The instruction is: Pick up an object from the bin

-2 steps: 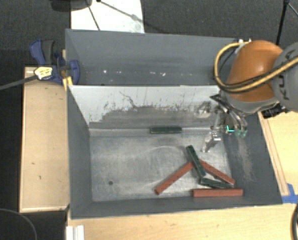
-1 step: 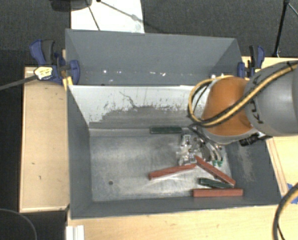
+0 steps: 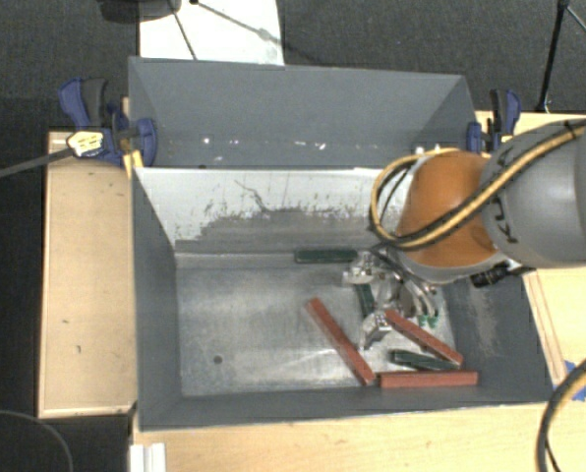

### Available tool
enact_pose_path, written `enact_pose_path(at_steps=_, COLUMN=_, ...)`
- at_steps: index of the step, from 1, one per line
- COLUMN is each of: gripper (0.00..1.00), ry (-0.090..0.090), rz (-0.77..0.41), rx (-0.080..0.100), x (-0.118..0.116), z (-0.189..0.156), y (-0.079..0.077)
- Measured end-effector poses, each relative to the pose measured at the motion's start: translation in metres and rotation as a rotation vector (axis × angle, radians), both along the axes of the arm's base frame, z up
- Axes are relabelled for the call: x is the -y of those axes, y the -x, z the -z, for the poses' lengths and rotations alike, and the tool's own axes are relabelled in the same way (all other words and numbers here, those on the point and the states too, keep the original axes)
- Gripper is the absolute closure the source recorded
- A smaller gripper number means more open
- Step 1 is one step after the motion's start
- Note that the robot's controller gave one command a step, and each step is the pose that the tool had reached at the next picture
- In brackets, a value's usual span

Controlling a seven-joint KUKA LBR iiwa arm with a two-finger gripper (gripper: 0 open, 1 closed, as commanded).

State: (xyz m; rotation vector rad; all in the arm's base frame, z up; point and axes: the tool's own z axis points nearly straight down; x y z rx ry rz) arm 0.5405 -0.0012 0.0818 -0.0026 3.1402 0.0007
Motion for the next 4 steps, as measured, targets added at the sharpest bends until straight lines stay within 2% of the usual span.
enact_pose_path(at_steps=1, gripper=0.0, ry=0.0, rz=-0.001, rx=0.0, x=0.0, z=0.0, y=0.0)
enact_pose_path(at_steps=2, gripper=1.0, ry=-0.004, rz=0.185, rx=0.004, x=0.07, z=0.007, y=0.011)
enact_pose_path(at_steps=3, gripper=1.0, ry=-0.004, rz=0.184, rx=0.004, x=0.07, z=0.007, y=0.011)
enact_pose_path(at_steps=4, gripper=1.0, ry=0.0, rz=0.078, rx=-0.001, x=0.093, z=-0.196, y=0.001)
